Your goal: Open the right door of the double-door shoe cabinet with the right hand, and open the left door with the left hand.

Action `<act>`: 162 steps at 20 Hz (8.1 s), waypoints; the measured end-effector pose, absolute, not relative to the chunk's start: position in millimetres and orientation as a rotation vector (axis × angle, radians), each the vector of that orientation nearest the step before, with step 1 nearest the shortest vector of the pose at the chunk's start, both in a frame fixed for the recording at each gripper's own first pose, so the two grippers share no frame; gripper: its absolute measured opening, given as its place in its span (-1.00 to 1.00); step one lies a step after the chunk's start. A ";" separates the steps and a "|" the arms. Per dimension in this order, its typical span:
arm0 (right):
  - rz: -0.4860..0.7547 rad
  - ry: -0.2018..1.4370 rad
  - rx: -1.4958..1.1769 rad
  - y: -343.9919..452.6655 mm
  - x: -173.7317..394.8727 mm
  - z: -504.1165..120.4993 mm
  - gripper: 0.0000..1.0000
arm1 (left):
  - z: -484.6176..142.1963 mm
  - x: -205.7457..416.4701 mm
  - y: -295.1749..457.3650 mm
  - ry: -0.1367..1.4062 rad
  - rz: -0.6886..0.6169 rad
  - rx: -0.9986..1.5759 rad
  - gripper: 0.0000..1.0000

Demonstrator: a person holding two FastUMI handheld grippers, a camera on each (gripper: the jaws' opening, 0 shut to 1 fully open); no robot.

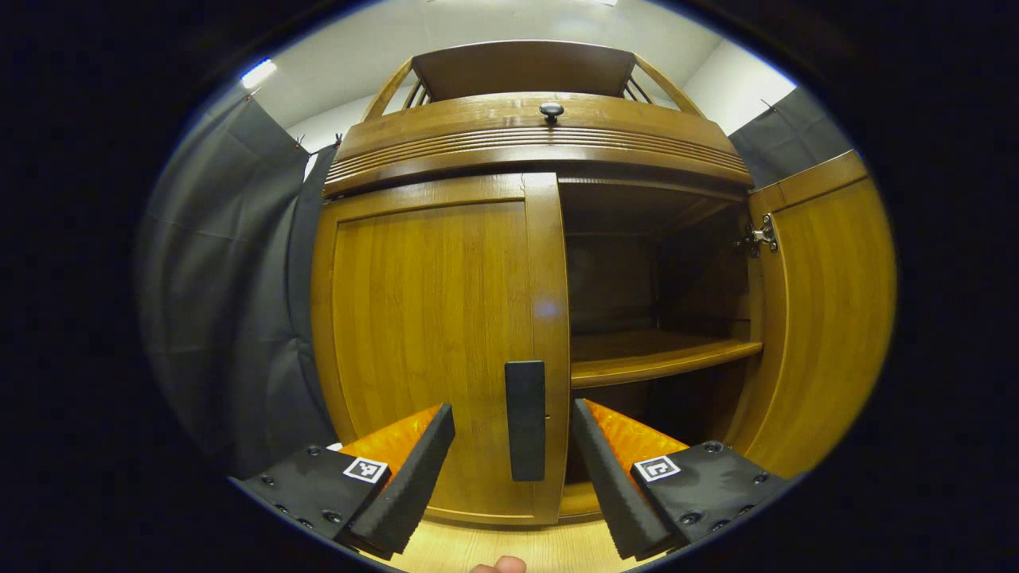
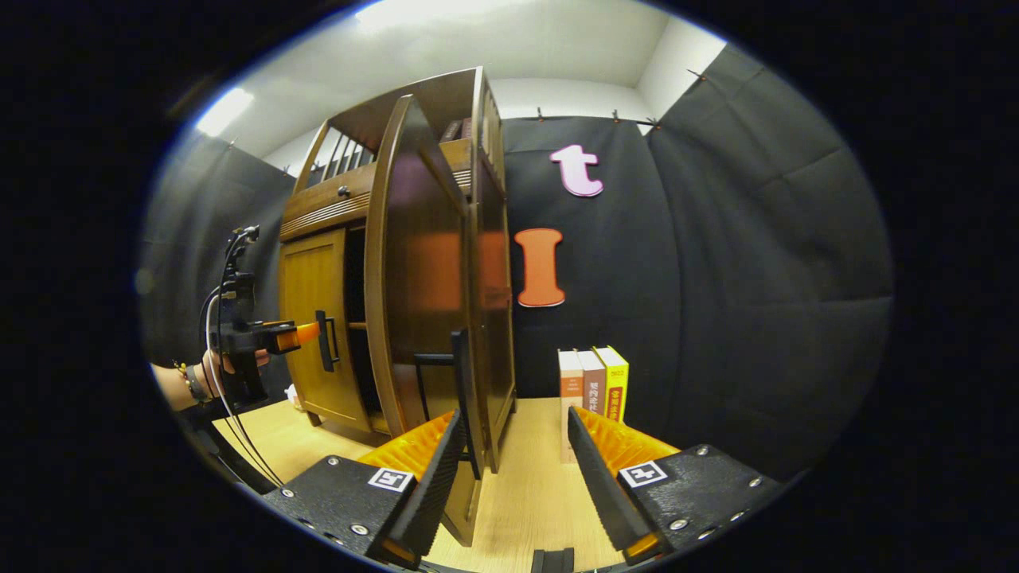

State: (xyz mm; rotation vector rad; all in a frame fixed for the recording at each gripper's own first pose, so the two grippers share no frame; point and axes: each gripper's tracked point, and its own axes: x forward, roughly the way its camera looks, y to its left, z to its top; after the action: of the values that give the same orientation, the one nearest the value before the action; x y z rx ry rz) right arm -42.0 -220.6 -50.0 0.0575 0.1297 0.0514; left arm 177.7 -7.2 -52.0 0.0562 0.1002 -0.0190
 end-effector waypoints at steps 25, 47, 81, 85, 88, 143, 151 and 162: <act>-0.157 0.082 0.083 -257.7 -73.3 -29.3 0.96 | -94.3 234.4 -18.0 0.155 -0.071 0.029 -0.22; -0.083 0.110 0.068 -191.4 -75.7 -33.3 0.96 | -62.6 70.5 79.2 0.255 0.091 0.037 -0.51; -0.240 0.093 0.056 -156.9 -105.6 -18.8 0.96 | -52.5 36.1 288.0 0.132 -0.203 0.003 -0.85; -0.246 0.097 0.019 -158.7 -109.1 -11.8 0.97 | -57.5 26.9 298.2 0.129 -0.225 0.005 -0.77; -0.242 0.096 0.006 -160.5 -104.7 -10.9 0.97 | -59.8 7.6 304.0 0.139 -0.203 -0.038 -0.77; -0.054 0.073 0.008 -140.7 -90.5 -13.8 0.97 | 10.5 -1.9 68.1 -0.013 0.063 0.035 0.99; -0.040 0.060 0.008 -132.9 -86.9 -6.8 0.97 | 12.3 -1.2 65.7 -0.022 0.061 0.017 0.99; -0.043 0.058 -0.020 -130.2 -84.8 -2.5 0.97 | 4.2 4.8 65.8 -0.013 0.059 -0.011 0.92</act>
State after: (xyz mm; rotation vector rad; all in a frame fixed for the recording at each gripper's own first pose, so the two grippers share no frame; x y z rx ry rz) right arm -84.8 -130.2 -2.5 -0.0205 0.0581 -0.0431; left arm 4.8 65.8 4.2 -0.0107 -0.0126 0.0592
